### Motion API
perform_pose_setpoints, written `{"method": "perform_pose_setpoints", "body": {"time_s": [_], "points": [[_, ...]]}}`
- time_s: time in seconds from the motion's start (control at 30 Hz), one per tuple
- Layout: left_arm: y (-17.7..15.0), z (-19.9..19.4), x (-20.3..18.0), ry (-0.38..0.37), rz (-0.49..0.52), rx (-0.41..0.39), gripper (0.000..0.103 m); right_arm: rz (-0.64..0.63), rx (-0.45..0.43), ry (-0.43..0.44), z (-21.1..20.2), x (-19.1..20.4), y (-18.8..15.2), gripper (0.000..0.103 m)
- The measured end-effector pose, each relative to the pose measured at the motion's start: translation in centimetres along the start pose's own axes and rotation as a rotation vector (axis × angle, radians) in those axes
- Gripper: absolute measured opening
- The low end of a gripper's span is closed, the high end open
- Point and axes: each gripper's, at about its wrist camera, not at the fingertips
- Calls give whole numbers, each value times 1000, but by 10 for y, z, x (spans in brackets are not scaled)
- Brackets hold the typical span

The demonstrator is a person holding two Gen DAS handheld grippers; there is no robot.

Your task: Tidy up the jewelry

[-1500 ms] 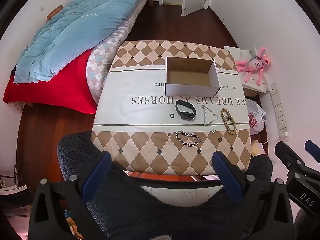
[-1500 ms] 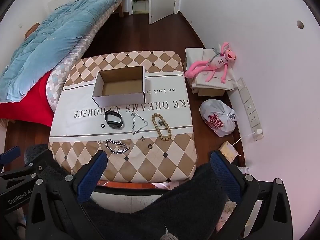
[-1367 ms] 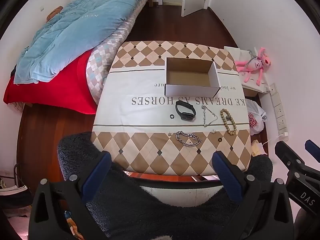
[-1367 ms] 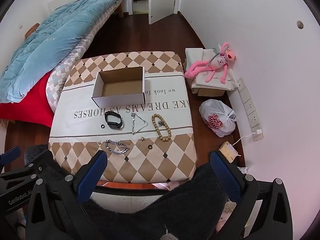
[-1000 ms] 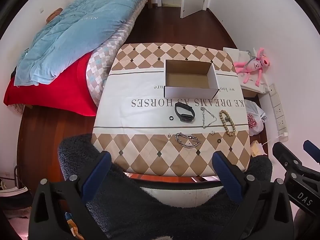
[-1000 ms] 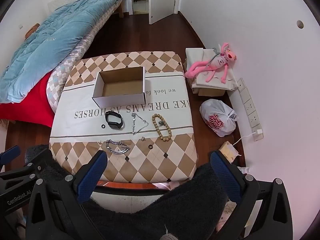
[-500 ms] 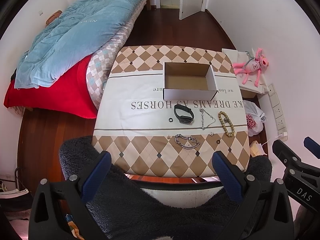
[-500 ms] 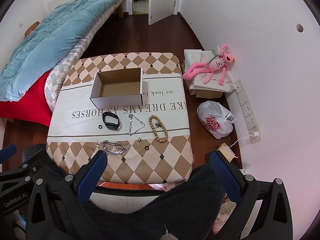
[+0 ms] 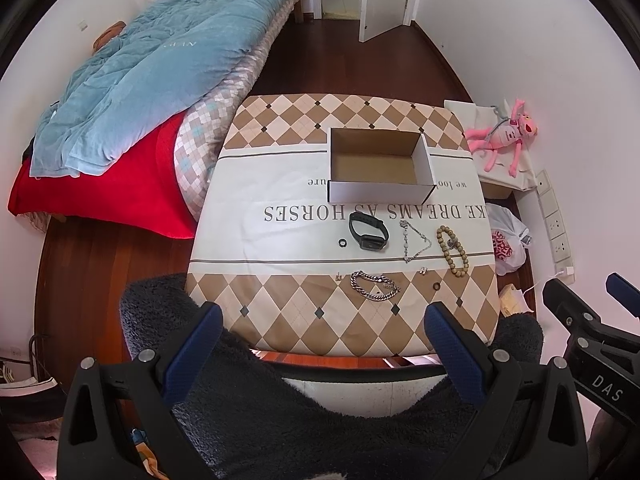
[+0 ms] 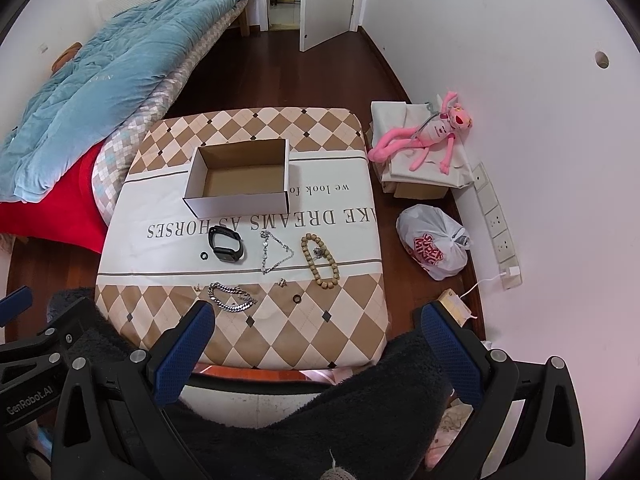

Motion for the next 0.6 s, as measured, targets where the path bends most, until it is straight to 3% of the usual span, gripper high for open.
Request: {"method": "perform_pose_setpoints", "body": {"time_s": [0.6], "points": [[2,-2,-2,-2,-3,-7,103,0,-2,1,-1,0,0,103]]}}
Point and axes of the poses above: each gripper's, at about its wrist camera, not at the fingertips, and z roughly the way its jaws point, x to its left, y to its top, and after that the axes turned 12 degrees about x, right-handed
